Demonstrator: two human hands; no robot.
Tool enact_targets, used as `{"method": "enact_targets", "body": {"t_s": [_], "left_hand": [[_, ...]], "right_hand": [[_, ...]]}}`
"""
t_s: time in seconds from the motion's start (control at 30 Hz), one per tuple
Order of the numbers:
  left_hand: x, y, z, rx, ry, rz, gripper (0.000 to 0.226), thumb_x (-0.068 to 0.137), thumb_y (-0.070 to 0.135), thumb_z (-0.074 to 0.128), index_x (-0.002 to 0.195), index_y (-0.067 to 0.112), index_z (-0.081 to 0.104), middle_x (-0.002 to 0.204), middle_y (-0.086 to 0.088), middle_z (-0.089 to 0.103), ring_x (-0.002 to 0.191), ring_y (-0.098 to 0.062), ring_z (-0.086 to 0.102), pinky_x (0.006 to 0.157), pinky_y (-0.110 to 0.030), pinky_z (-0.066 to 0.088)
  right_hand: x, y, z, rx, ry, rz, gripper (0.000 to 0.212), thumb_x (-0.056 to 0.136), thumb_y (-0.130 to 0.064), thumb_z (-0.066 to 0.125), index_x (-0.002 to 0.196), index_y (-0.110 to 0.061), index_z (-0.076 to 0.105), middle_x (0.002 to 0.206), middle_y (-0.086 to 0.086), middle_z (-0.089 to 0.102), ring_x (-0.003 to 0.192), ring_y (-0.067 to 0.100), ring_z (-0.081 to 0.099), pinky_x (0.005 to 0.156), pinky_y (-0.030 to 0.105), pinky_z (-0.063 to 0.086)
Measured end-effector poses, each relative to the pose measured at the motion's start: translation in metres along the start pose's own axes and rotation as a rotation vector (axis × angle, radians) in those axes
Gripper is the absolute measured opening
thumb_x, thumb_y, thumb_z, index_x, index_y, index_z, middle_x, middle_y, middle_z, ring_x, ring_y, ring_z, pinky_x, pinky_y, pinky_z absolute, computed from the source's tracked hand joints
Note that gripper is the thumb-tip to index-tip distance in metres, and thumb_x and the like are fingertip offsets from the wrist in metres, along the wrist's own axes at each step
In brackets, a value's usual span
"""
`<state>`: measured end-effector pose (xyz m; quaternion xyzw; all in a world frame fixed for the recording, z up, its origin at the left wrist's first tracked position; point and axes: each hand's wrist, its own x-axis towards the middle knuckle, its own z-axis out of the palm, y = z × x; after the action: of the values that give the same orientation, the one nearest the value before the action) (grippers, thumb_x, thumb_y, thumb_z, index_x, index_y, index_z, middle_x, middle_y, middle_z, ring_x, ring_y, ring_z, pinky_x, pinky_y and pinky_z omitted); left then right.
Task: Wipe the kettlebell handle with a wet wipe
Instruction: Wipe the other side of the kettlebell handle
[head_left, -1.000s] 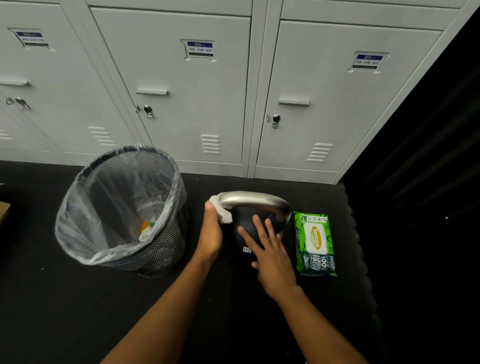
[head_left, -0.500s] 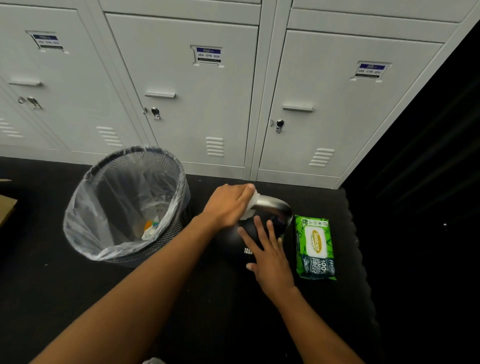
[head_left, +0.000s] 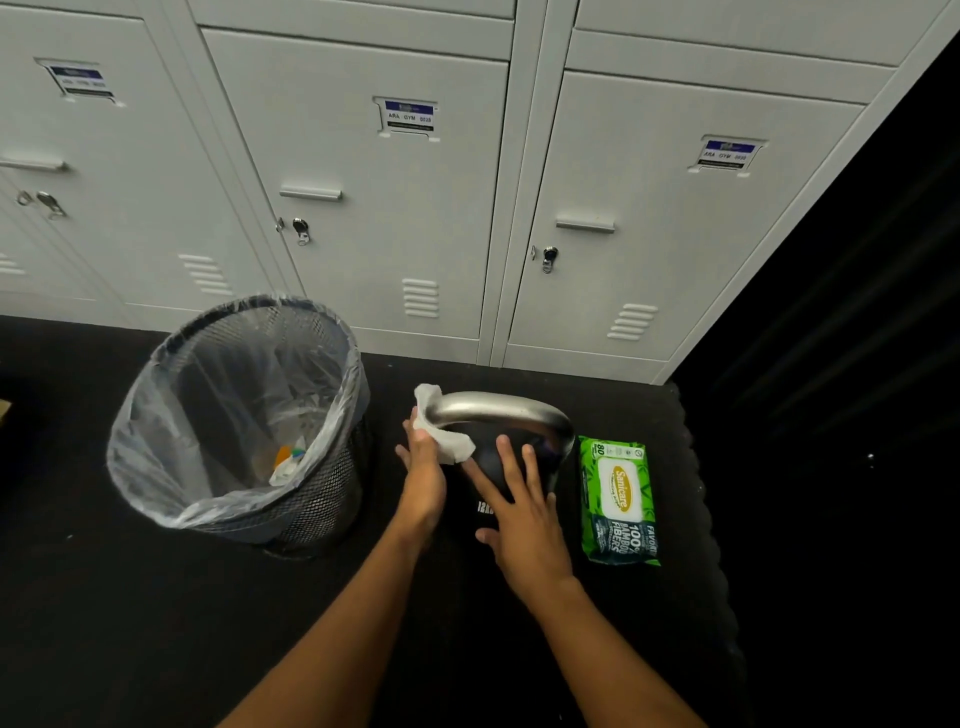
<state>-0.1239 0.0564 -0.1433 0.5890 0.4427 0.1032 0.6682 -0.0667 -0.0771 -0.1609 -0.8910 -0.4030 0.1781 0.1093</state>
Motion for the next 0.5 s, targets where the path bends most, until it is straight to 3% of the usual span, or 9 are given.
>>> {"method": "enact_targets", "body": {"t_s": [0.07,0.17,0.23,0.3,0.4,0.5], "left_hand": [[-0.011,0.007,0.005,0.088,0.044,0.208,0.049,0.109,0.047,0.014,0.156,0.046,0.000,0.169,0.012,-0.012,0.153,-0.013,-0.021,0.123,-0.046,-0.014],[-0.013,0.013,0.004,0.214,0.103,0.460,0.045,0.108,0.050,0.018,0.152,0.057,0.011,0.167,0.021,-0.013,0.152,-0.005,-0.024,0.120,-0.042,-0.017],[-0.005,0.026,0.006,0.359,0.072,0.571,0.046,0.105,0.050,0.017,0.150,0.050,0.028,0.167,0.024,-0.006,0.152,-0.002,-0.021,0.121,-0.043,-0.018],[0.004,0.048,0.010,0.559,0.025,0.659,0.049,0.102,0.045,0.019,0.131,0.033,0.057,0.166,0.020,0.012,0.154,-0.006,-0.013,0.121,-0.048,-0.019],[0.016,0.069,0.008,0.805,-0.027,0.685,0.044,0.102,0.038,0.027,0.114,0.029,0.068,0.162,0.013,0.027,0.155,-0.014,-0.002,0.120,-0.058,-0.016],[0.018,0.068,-0.002,0.766,-0.020,0.589,0.032,0.105,0.028,0.040,0.123,0.035,0.066,0.155,0.002,0.032,0.147,-0.028,0.014,0.121,-0.059,0.008]], "right_hand": [[0.000,0.001,0.001,0.011,-0.003,0.002,0.106,0.089,-0.020,0.070,0.147,-0.061,-0.009,0.158,-0.015,-0.037,0.146,0.022,-0.036,0.118,0.068,0.012],[0.000,0.000,0.001,0.008,0.005,-0.002,0.106,0.089,-0.022,0.069,0.147,-0.060,-0.011,0.158,-0.014,-0.037,0.146,0.023,-0.036,0.117,0.068,0.013],[0.000,0.000,0.001,-0.008,-0.008,0.000,0.105,0.090,-0.024,0.068,0.147,-0.060,-0.013,0.157,-0.014,-0.039,0.145,0.023,-0.037,0.117,0.068,0.012],[0.000,-0.001,0.000,-0.029,-0.015,0.004,0.102,0.091,-0.026,0.068,0.148,-0.057,-0.011,0.155,-0.015,-0.041,0.144,0.023,-0.038,0.117,0.067,0.012],[0.000,-0.001,0.000,-0.033,-0.009,0.007,0.103,0.091,-0.025,0.068,0.147,-0.058,-0.012,0.155,-0.015,-0.041,0.145,0.023,-0.037,0.117,0.066,0.013],[0.000,-0.002,0.001,-0.023,-0.001,0.012,0.107,0.090,-0.024,0.070,0.146,-0.060,-0.014,0.155,-0.016,-0.041,0.146,0.023,-0.036,0.117,0.068,0.014]]}}
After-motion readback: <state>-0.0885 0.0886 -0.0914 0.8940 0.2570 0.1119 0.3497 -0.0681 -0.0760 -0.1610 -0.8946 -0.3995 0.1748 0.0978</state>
